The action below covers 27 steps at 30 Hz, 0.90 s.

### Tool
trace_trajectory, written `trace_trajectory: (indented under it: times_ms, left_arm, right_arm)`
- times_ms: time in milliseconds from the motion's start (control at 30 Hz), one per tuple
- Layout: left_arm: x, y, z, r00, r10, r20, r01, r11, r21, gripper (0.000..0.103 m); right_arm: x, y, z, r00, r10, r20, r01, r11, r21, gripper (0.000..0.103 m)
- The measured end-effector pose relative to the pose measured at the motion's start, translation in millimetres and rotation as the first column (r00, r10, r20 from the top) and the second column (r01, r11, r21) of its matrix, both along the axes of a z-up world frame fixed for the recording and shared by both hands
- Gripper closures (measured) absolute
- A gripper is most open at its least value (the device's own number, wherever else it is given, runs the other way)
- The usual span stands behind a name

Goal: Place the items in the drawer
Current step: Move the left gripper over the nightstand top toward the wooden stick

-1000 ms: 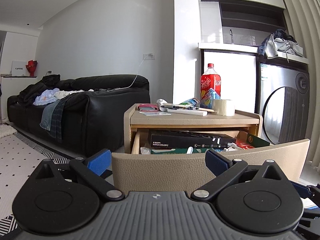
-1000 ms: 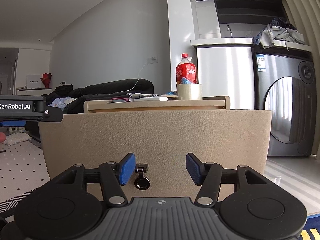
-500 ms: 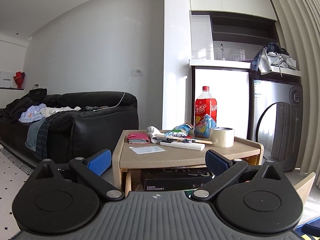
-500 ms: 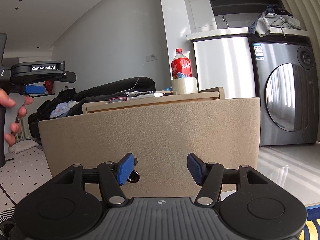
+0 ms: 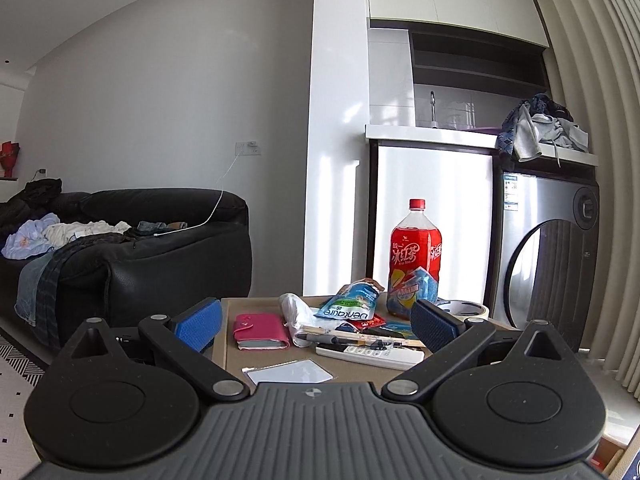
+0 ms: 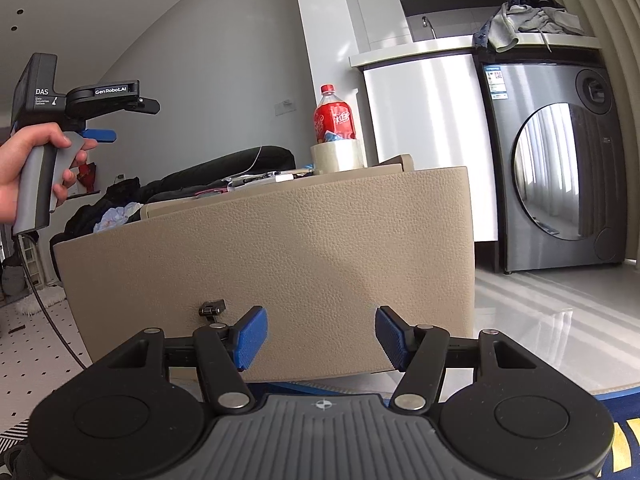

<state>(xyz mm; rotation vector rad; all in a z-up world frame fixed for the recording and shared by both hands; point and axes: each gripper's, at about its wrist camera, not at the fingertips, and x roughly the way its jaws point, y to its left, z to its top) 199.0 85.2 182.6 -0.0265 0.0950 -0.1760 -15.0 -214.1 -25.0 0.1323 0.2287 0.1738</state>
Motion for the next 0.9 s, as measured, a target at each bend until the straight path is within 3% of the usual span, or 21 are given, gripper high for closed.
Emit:
trace_trajectory:
  times_ms: [467,767,900]
  left_arm:
    - [83.3,-2.8,10.7,0.988,-0.016,-0.151,0.017,1.000,0.004,0.000]
    - [121.0,-40.4,25.3,0.984,-0.060,-0.168,0.087,0.984,0.158,0.000]
    - [142.1,-55.2,26.4,0.971,-0.098,-0.219,0.146,0.965,0.216,0.000]
  right_arm:
    - [-3.4,-27.6,-6.8,0.999,-0.021,-0.031,0.023,0.998,0.067,0.038]
    - [-1.1,-34.0,-9.6,0.999,-0.037,-0.027,0.038,0.997,0.062,0.038]
    - [0.3,-35.6,-10.1,0.999,-0.031,-0.025,0.033,0.997,0.069,0.037]
